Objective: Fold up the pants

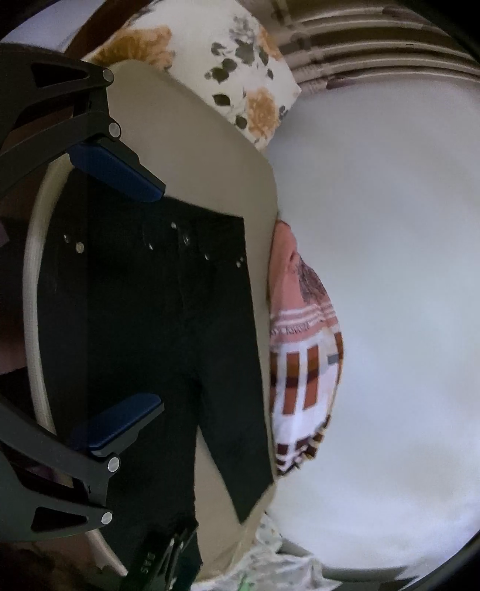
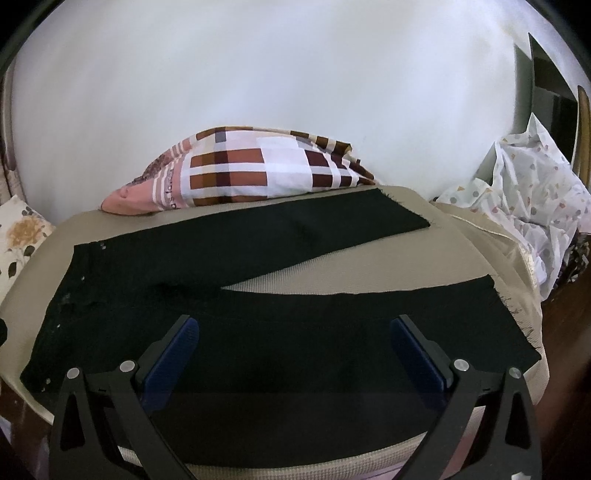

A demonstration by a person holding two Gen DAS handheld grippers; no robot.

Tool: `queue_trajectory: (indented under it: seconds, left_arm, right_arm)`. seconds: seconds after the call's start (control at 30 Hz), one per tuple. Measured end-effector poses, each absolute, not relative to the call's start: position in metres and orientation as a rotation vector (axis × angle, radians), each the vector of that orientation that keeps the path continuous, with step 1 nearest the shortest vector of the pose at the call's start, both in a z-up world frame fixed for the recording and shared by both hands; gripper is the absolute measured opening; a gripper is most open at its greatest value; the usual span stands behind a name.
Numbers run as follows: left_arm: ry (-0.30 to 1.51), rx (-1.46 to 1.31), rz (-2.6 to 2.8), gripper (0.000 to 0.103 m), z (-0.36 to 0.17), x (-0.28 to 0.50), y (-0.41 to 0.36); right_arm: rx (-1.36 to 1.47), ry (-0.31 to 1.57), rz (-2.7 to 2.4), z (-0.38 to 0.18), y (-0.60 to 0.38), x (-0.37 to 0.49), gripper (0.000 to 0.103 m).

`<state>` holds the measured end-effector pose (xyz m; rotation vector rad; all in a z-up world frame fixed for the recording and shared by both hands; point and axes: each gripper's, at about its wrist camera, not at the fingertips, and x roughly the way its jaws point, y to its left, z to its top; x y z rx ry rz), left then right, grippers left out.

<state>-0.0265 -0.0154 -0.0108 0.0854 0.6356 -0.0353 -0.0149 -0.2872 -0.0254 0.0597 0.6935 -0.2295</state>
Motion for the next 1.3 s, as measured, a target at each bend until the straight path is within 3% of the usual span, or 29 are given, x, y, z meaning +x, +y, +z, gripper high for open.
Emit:
queue_trajectory:
  seconds: [0.67,1.13,1.23,1.3]
  left_arm:
    - [0.743,0.062,0.019,0.103,-0.02,0.058,0.026]
    - [0.916,-0.123,-0.214,0.099,-0.057,0.209,0.138]
    - [0.951,-0.094,-0.195,0.084,-0.071,0.249,0.153]
    - [0.995,-0.11,-0.245,0.061,-0.084,0.274,0.164]
  right_arm:
    - [0.007,0.747,-0.196,-0.024,-0.27,0.01,0.103]
    - [-0.016,0.839,-0.2,-0.054,-0.268,0.044,0.103]
    - [-0.022,0.863,-0.204,-0.06,-0.268,0.052,0.103]
    - [-0.029,0.879,-0.208,-0.065,-0.267,0.058,0.103]
